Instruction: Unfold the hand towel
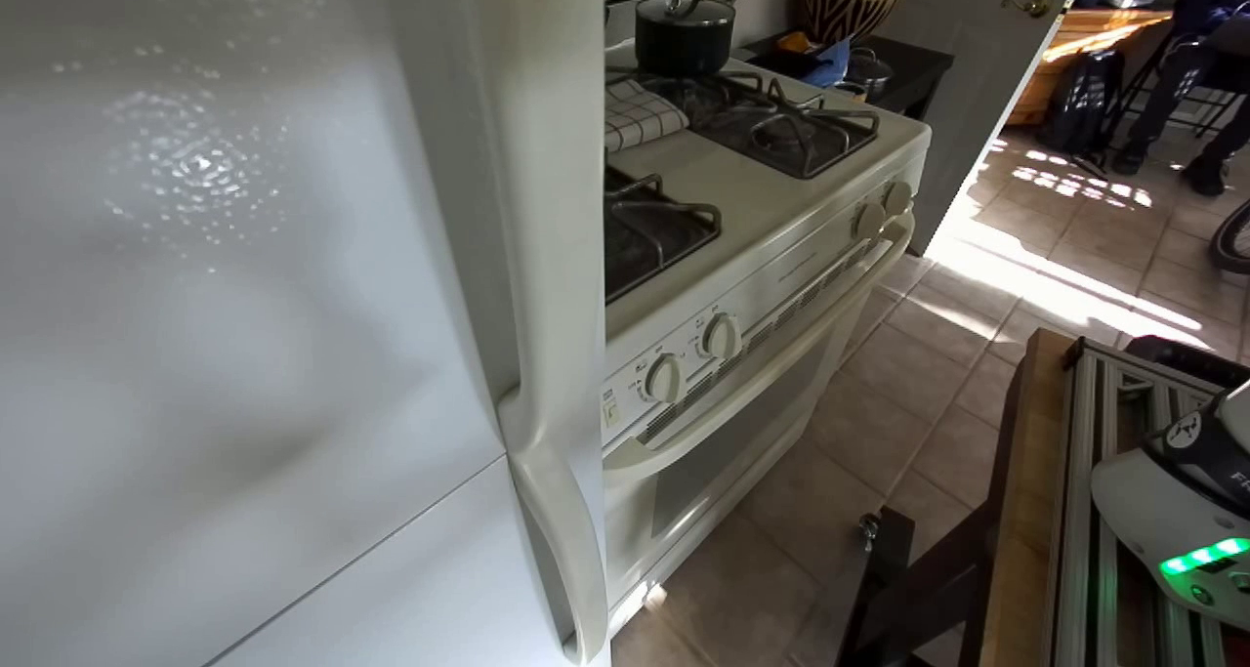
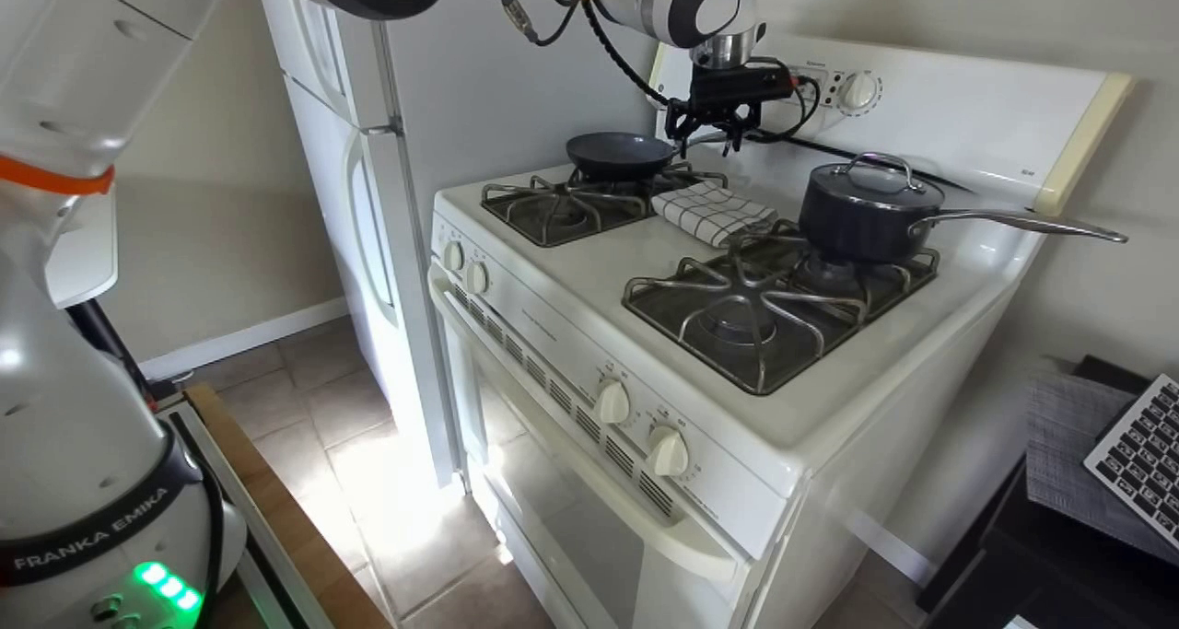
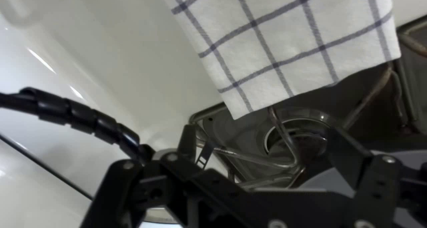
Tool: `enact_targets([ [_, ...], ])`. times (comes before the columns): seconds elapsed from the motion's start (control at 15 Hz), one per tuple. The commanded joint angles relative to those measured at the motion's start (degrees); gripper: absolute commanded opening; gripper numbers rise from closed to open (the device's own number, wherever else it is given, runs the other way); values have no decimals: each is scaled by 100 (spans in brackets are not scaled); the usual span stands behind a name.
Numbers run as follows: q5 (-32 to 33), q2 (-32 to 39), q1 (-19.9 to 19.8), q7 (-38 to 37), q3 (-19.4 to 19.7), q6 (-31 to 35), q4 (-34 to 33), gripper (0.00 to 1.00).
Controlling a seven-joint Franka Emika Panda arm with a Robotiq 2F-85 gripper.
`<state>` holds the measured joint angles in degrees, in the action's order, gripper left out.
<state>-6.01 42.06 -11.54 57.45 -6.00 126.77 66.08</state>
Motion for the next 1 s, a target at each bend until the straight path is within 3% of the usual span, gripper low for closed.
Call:
enact_targets([
  [0.0, 17, 560, -75, 201, -2, -577, -858, 100],
  [0.27, 53, 912, -84, 162, 72, -1213, -1466, 100],
  [0.73, -22, 1558, -153, 130, 44, -1754, -2392, 99],
  [0.87, -41, 1703, -170, 126, 26, -1848, -2591, 91],
  [0.93, -47, 1743, -174, 122, 14, -1855, -2617, 72],
])
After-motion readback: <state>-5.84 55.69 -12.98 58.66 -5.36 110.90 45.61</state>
